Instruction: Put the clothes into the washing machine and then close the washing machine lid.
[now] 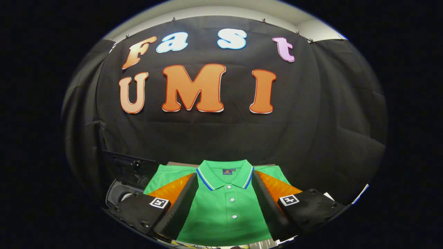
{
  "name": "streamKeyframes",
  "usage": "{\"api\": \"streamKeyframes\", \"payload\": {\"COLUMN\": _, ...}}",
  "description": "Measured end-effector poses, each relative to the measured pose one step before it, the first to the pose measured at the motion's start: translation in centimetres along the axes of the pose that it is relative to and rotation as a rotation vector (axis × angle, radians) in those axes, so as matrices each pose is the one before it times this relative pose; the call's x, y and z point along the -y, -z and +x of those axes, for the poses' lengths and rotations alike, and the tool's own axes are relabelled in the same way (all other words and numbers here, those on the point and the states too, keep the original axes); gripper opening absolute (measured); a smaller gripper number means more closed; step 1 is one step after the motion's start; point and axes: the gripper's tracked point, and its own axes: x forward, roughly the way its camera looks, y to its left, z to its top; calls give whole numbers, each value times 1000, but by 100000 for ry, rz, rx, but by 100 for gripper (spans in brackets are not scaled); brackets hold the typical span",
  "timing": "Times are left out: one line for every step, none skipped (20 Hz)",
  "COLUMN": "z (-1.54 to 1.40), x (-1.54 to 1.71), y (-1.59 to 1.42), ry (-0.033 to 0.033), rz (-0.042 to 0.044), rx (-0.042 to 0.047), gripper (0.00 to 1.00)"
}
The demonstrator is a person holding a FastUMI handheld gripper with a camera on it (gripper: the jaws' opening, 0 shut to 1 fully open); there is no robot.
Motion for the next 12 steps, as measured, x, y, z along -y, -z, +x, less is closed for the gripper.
{"api": "streamKeyframes", "payload": {"z": 1011, "x": 241, "y": 942, "ry": 157, "rz": 334, "rx": -3247, "gripper": 100}}
{"api": "streamKeyframes", "payload": {"z": 916, "x": -16, "y": 737, "ry": -210, "rz": 616, "rx": -3288, "gripper": 100}}
{"api": "streamKeyframes", "payload": {"z": 894, "x": 94, "y": 897, "ry": -91, "rz": 638, "rx": -3848, "gripper": 100}}
{"api": "streamKeyframes", "payload": {"z": 961, "x": 131, "y": 1043, "ry": -64, "rz": 36, "rx": -4922, "gripper": 100}}
{"api": "streamKeyframes", "payload": {"z": 828, "x": 6, "y": 720, "ry": 16, "rz": 516, "rx": -2648, "gripper": 100}}
{"api": "streamKeyframes", "payload": {"z": 739, "x": 129, "y": 765, "ry": -296, "rz": 239, "rx": -3963, "gripper": 100}}
{"api": "streamKeyframes", "payload": {"z": 678, "x": 26, "y": 418, "ry": -267, "rz": 351, "rx": -2764, "gripper": 100}}
{"api": "streamKeyframes", "payload": {"z": 592, "x": 193, "y": 636, "ry": 388, "rz": 258, "rx": -3533, "gripper": 100}}
{"api": "streamKeyframes", "payload": {"z": 403, "x": 72, "y": 612, "ry": -272, "rz": 556, "rx": -3260, "gripper": 100}}
{"api": "streamKeyframes", "payload": {"z": 594, "x": 369, "y": 487, "ry": 622, "rz": 1307, "rx": -2435, "gripper": 100}}
{"api": "streamKeyframes", "payload": {"z": 281, "x": 233, "y": 343, "ry": 266, "rz": 822, "rx": -2354, "gripper": 100}}
{"api": "streamKeyframes", "payload": {"z": 219, "x": 84, "y": 636, "ry": -266, "rz": 362, "rx": -2736, "gripper": 100}}
